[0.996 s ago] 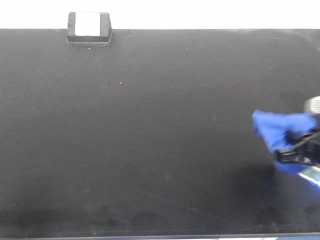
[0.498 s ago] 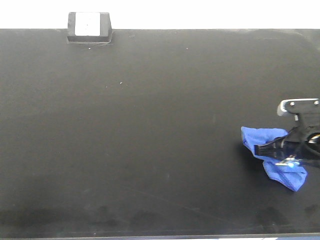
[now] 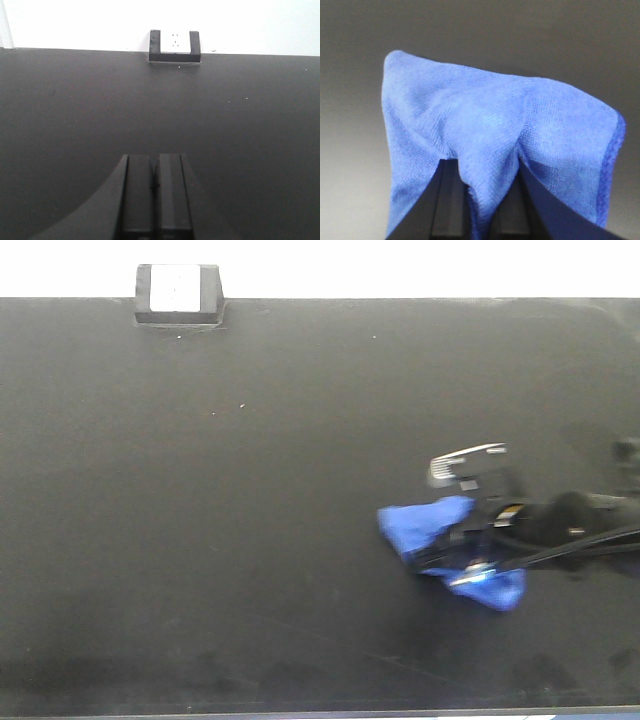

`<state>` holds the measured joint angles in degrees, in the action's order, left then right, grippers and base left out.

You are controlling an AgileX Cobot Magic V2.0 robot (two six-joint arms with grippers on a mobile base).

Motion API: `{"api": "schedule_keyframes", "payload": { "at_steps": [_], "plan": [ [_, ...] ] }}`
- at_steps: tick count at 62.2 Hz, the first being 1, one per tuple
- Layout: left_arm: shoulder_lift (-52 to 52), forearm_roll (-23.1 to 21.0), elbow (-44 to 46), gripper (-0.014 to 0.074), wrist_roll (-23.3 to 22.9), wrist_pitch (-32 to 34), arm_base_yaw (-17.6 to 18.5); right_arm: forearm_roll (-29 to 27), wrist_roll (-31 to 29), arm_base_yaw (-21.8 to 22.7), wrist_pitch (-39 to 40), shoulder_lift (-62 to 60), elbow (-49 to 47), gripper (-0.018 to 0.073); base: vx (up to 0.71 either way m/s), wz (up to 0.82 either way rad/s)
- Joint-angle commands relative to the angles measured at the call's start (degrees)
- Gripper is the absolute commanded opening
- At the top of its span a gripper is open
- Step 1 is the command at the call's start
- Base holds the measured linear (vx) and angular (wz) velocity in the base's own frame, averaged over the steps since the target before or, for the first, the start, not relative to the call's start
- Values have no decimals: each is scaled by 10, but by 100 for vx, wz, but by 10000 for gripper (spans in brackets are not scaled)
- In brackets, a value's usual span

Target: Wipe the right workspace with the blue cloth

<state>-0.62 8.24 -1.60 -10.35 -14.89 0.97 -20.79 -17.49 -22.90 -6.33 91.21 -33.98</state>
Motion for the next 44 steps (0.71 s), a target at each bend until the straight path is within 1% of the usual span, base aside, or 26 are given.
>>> {"api": "schedule_keyframes", "payload": {
  "at_steps": [1,3,6,14,15,20,23,25,29,32,38,42,44],
  "plan": [
    [-9,1,-17,-6,-5,46,3,12,-5,12,14,-14,-13,0,0,0],
    [-9,1,-17,-6,-5,46,3,23,-5,27,10,-13,-13,0,0,0],
    [-9,1,-17,-6,-5,46,3,45,-5,63,2,-12,-11,0,0,0],
    [-9,1,-17,-6,-5,46,3,94,-5,181,-22,-10,-11,0,0,0],
    [-9,1,-17,-6,-5,46,3,99,-5,202,-23,-10,-11,0,0,0],
    [-9,1,-17,-6,-5,46,3,102,-5,269,-24,-10,-11,0,0,0],
    [-9,1,-17,-6,-5,46,3,93,-3,293,-24,-10,-11,0,0,0],
    [-9,1,-17,-6,-5,46,3,80,0,301,-23,-10,-12,0,0,0],
    [-9,1,-17,-6,-5,46,3,46,-2,296,-23,-10,-13,0,0,0],
    [-9,1,-17,-6,-5,46,3,27,-11,276,-22,-10,-13,0,0,0],
    [-9,1,-17,-6,-5,46,3,-2,-33,200,-19,-10,-13,0,0,0],
    [-9,1,-17,-6,-5,46,3,-15,-37,128,-9,-10,-13,0,0,0],
    [-9,1,-17,-6,-5,46,3,-21,-37,100,-2,-10,-13,0,0,0]
  ]
}}
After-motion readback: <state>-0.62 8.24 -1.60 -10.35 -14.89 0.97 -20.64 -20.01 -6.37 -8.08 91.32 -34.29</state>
